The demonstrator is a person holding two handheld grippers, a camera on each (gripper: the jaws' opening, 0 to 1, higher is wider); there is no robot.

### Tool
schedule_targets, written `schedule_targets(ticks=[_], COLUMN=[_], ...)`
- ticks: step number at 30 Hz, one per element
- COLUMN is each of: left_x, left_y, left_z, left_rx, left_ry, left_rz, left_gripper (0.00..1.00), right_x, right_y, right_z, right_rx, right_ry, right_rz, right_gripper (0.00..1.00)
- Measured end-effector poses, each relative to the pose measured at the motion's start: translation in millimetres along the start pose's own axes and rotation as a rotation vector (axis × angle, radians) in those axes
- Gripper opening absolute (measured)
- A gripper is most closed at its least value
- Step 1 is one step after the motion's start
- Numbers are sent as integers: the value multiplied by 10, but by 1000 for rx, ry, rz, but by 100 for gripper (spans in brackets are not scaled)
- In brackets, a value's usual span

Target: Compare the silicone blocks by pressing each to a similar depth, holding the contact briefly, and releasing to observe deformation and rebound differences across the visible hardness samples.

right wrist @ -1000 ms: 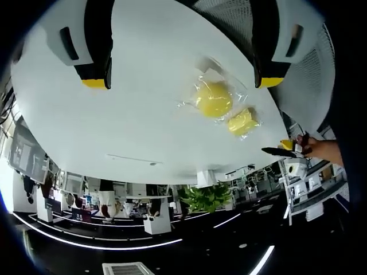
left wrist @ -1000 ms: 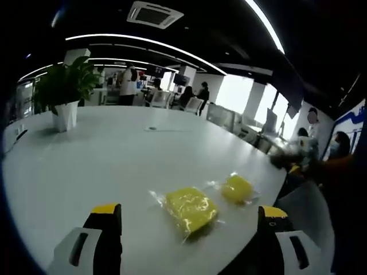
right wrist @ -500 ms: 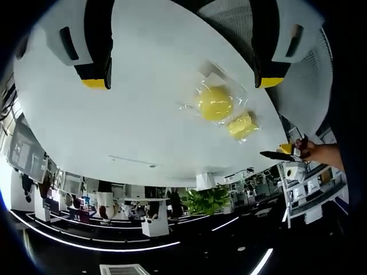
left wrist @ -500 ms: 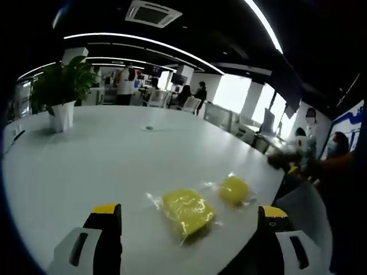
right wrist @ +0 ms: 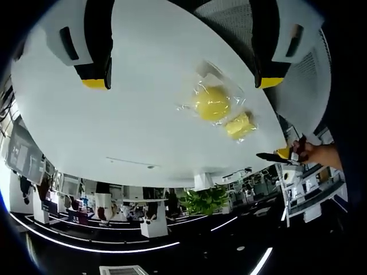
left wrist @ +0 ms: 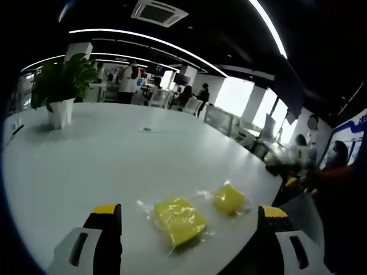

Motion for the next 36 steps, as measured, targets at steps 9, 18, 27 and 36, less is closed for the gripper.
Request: schedule_targets(ticks=[9,18,27,36], left_x=[-175,-369,-410,-462], left_y=[-165,-318,-565,-802], left_z=[-88,-226,-399,-506], left_rx=[22,61,104,147], left_ry=[-24,17,-15,22], left_rz=[16,10,59,70], left_gripper=[100,98,98,100], right_x=[-27,-7,11,67], right_y=[-11,27,51,101], right_z=[19,4,25,49], right_rx=[4,14,12,14], right_ry=[-20,-31,-34,-50], right_rz=[-25,-29,-33,-37], right_gripper=[97,97,97,97])
Point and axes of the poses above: the point that each gripper's makers call its tool centre point, and the gripper's own axes: y roughly backward along the fingers, z roughly to its left, x roughly out of its underside, the point moved 6 cm from there along y, roughly backward along the fingers, and after that the axes turned 5 degrees about z, right-handed, at the moved point
